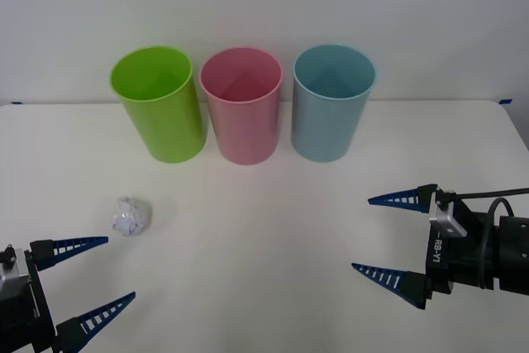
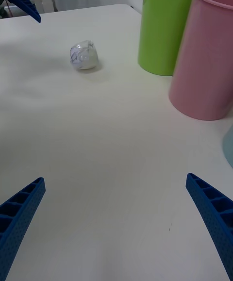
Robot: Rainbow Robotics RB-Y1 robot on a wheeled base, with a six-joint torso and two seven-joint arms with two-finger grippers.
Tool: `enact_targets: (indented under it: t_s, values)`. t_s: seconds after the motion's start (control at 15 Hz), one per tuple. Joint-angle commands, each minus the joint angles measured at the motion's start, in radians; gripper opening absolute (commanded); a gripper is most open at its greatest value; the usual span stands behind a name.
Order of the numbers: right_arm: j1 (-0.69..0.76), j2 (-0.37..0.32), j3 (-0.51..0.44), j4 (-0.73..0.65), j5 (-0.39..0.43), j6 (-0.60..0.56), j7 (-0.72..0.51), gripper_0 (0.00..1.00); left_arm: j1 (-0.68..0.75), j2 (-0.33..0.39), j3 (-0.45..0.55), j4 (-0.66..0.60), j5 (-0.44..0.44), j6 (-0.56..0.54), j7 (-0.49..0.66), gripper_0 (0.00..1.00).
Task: Put cans in the blue bin and PET bottles in the pink bin and trash in the green bin.
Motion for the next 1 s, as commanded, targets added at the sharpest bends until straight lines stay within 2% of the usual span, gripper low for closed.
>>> enact_targets:
  t_s: [0.07,0.27,0.4,0.53,0.73,0.8,0.87,1.0]
  values:
    - [0.0,0.0,0.0,0.0,0.0,0.0,0.0,1.0,0.011,-0.004,-0.003,-0.013,0.001,0.035,0.015,1.0]
    - [0.0,0.0,0.0,0.0,0.0,0.0,0.0,1.0,0.016,0.0,-0.016,-0.023,-0.008,0.118,0.053,1.0]
    - [0.0,0.0,0.0,0.0,0.0,0.0,0.0,1.0,0.011,0.029,-0.04,-0.029,-0.039,0.21,0.139,1.0]
    - [0.0,0.0,0.0,0.0,0.0,0.0,0.0,1.0,0.011,0.083,-0.085,-0.037,-0.037,0.338,0.162,1.0]
    - [0.0,0.0,0.0,0.0,0.0,0.0,0.0,1.0,-0.015,0.269,-0.223,-0.049,0.04,0.575,0.245,1.0]
    - [0.0,0.0,0.0,0.0,0.0,0.0,0.0,1.0,-0.021,0.365,-0.29,-0.074,0.081,0.681,0.298,1.0]
    - [0.0,0.0,0.0,0.0,0.0,0.0,0.0,1.0,-0.035,0.433,-0.342,-0.089,0.122,0.753,0.317,1.0]
    - [0.0,0.0,0.0,0.0,0.0,0.0,0.0,1.0,-0.084,0.565,-0.442,-0.101,0.25,0.853,0.324,1.0]
